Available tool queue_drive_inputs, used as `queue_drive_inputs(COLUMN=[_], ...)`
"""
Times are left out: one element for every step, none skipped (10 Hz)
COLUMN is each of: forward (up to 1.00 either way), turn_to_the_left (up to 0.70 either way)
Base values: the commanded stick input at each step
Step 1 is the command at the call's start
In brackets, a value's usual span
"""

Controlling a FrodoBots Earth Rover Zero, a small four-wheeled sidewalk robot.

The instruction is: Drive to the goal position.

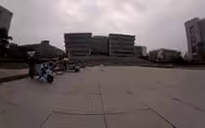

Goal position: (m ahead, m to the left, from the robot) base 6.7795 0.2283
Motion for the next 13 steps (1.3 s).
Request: queue_drive_inputs(forward=[1.00,1.00,1.00,1.00,1.00,1.00,1.00,1.00,1.00,1.00,1.00,1.00,1.00], turn_to_the_left=[-0.06,-0.21,-0.09,0.00,0.00,0.00,0.00,0.00,0.00,0.00,0.00,0.00,0.00])
